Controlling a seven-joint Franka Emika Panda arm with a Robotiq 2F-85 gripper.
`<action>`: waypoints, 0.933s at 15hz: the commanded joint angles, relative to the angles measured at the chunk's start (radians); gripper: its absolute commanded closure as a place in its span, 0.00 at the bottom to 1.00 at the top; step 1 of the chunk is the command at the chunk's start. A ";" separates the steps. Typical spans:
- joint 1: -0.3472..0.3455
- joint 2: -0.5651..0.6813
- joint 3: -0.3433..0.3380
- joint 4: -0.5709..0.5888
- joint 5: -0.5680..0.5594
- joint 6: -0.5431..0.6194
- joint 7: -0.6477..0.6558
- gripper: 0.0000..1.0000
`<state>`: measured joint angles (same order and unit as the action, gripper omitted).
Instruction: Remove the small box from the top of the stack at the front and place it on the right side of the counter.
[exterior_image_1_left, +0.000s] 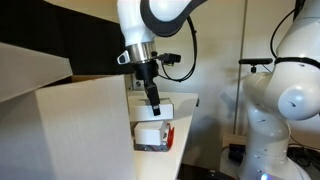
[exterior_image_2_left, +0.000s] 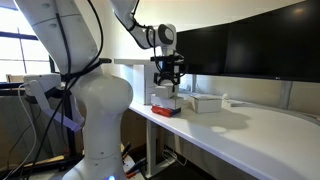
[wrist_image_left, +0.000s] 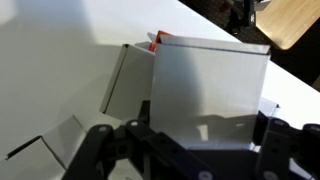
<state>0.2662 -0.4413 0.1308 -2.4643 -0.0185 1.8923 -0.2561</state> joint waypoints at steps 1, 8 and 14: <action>-0.032 -0.005 -0.030 0.034 -0.006 0.001 -0.025 0.40; -0.174 0.002 -0.138 0.114 -0.118 0.056 -0.022 0.40; -0.288 0.086 -0.297 0.248 -0.241 -0.030 -0.255 0.40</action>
<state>0.0147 -0.4210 -0.1195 -2.3120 -0.2063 1.9285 -0.3727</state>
